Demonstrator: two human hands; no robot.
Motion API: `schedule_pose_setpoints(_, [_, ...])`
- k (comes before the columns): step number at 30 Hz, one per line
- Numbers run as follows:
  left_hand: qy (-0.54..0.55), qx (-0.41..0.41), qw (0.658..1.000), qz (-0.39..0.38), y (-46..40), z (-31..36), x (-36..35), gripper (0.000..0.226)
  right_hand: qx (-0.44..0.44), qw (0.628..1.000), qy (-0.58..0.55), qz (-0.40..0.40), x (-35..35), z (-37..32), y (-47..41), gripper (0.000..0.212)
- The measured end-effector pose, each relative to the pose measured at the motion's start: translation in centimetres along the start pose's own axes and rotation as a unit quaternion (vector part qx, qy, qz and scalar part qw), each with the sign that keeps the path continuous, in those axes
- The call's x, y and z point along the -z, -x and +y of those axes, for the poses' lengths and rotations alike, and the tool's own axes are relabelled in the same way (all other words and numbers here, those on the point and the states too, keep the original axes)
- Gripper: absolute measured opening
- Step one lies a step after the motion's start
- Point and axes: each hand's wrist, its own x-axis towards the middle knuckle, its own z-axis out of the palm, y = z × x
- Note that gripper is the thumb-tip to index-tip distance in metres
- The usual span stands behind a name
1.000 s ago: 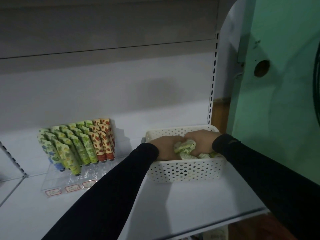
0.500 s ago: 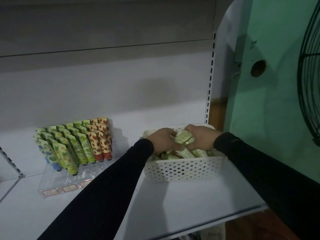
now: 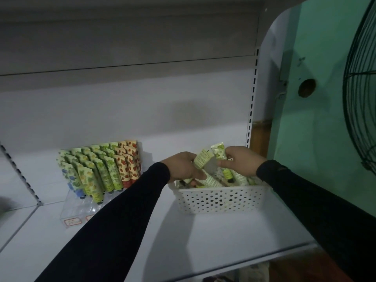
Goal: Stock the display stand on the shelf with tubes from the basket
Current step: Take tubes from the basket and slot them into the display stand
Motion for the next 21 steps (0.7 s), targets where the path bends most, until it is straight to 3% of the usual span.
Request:
schedule_pose_setpoints(5, [0.111, -0.053, 0.983, 0.139, 1.7, 0.7, 0.6, 0.012, 0.011, 0.994, -0.073, 0.079, 0.7, -1.4, 0.1, 0.034])
schedule_pose_setpoints(11, [0.219, -0.084, 0.933, 0.272, 2.9, -0.3, 1.6, 0.012, 0.02, 0.967, -0.16, 0.199, 1.6, -2.9, -0.4, 0.036])
schedule_pose_setpoints(16, [0.321, -0.124, 0.894, 0.287, 3.4, -0.2, 1.4, 0.007, 0.032, 0.934, -0.254, 0.25, 2.5, -5.1, -0.8, 0.033])
schedule_pose_setpoints(21, [0.302, -0.158, 0.9, 0.273, 4.2, -0.3, 0.9, 0.01, 0.022, 0.906, -0.344, 0.244, 2.7, -7.4, -1.4, 0.033])
